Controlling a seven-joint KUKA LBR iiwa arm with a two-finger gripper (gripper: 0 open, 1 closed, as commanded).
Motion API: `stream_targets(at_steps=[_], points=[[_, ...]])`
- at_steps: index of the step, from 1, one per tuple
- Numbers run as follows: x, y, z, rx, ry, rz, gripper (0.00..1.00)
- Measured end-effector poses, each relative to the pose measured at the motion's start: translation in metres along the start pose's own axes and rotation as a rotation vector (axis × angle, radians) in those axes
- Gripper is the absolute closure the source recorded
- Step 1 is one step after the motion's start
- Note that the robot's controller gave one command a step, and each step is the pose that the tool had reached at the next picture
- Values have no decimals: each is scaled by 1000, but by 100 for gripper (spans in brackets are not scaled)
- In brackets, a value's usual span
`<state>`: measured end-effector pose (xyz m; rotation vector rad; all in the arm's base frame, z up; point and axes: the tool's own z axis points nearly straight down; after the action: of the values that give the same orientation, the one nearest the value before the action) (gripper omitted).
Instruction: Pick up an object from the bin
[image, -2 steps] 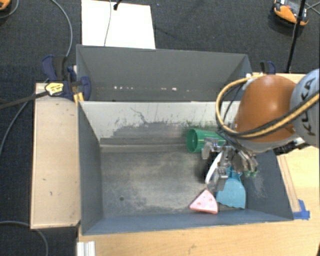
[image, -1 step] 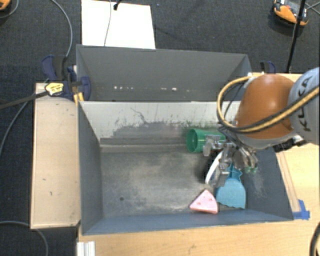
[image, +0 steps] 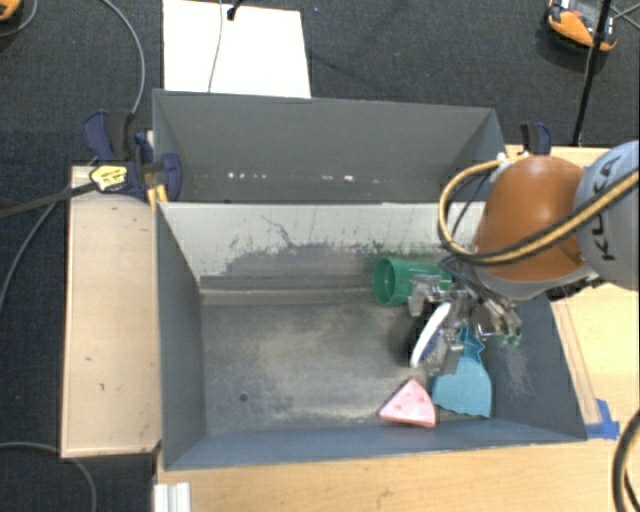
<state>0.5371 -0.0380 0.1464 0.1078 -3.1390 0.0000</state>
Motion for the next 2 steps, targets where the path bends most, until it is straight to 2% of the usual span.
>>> stream_targets(at_steps=[1,2], points=[[0,-9,45,3,-14,-250,0],[0,-13,77,-3,0,-359,0]])
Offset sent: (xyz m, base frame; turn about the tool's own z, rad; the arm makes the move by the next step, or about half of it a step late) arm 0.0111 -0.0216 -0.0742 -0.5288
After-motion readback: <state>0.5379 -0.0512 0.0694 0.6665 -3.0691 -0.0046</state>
